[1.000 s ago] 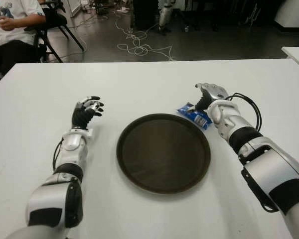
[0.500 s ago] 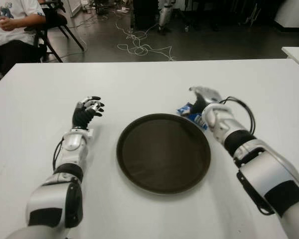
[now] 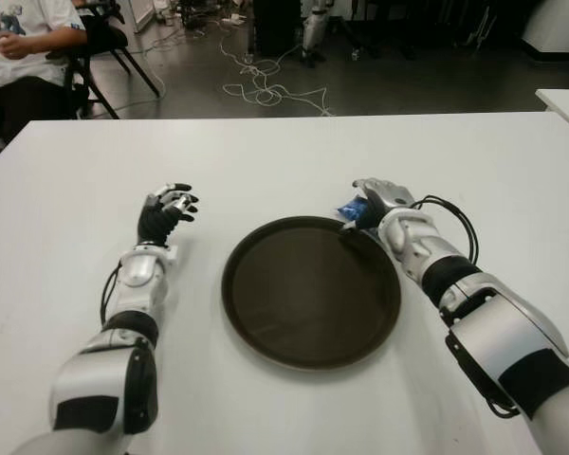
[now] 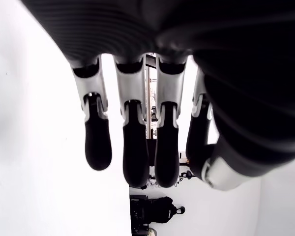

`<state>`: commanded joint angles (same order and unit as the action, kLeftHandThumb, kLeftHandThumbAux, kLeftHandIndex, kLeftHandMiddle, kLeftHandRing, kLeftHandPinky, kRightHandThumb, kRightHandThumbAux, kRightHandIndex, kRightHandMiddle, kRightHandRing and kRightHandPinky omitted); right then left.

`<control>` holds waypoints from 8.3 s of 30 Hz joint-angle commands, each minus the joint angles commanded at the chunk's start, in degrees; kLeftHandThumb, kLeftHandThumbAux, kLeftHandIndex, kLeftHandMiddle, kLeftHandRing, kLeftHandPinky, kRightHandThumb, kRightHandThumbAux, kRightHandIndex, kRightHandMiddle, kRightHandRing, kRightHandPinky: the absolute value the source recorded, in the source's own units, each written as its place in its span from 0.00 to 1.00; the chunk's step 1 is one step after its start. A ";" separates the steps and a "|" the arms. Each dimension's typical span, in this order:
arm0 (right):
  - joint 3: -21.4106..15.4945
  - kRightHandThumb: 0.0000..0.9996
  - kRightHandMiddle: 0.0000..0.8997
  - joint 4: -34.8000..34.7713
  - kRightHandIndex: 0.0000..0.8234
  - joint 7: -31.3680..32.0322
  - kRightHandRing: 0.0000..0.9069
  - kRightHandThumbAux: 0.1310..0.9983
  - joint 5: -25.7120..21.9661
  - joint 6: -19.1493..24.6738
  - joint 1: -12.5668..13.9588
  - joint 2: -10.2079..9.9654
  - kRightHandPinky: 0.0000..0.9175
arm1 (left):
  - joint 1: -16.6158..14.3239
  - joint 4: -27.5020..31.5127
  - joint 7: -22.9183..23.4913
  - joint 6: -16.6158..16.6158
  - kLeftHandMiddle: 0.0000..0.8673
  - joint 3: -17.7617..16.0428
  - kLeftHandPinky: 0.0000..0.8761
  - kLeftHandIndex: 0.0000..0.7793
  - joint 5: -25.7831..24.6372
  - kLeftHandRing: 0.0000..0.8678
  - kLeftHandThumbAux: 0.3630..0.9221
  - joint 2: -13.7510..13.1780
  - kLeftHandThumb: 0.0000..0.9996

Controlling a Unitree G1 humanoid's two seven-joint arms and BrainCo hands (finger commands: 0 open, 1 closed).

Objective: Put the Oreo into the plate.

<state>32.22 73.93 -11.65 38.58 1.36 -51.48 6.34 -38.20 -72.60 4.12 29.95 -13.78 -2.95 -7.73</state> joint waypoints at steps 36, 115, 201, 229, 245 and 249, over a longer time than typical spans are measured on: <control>-1.69 0.00 0.17 2.37 0.22 -1.79 0.18 0.57 -1.27 -0.99 0.79 -0.47 0.22 | 0.13 -0.17 -0.02 -0.17 0.59 0.38 0.56 0.50 0.50 0.58 0.56 -0.52 0.83; -6.82 0.00 0.11 1.31 0.15 -1.94 0.11 0.55 -2.16 1.63 -3.26 4.00 0.12 | -0.72 -0.50 -0.80 -1.28 0.57 1.47 0.56 0.50 0.55 0.57 0.56 0.06 0.83; -6.47 0.00 0.20 2.93 0.22 -1.64 0.23 0.58 -2.16 0.83 -1.23 2.46 0.28 | 0.23 -0.11 0.26 -0.02 0.60 1.10 0.57 0.49 -0.01 0.60 0.56 -0.52 0.83; -7.19 0.00 0.20 3.43 0.27 -1.78 0.23 0.61 -2.45 0.45 -0.85 3.32 0.27 | 0.21 -0.14 -0.41 -0.09 0.60 1.48 0.56 0.49 0.52 0.59 0.56 -0.58 0.83; -6.55 0.00 0.18 3.75 0.26 -0.72 0.21 0.61 -2.00 0.56 -0.20 2.62 0.25 | 0.24 0.04 0.15 -0.09 0.59 1.38 0.56 0.49 0.27 0.58 0.56 -0.47 0.83; -6.07 0.00 0.18 3.90 0.25 -0.38 0.21 0.61 -1.70 1.14 0.21 1.91 0.24 | 0.22 0.07 0.12 -0.08 0.59 1.37 0.57 0.49 0.28 0.59 0.56 -0.42 0.83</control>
<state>26.15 77.83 -12.03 36.88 2.50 -51.28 8.25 -37.98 -72.53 4.24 29.87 -12.40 -2.67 -8.15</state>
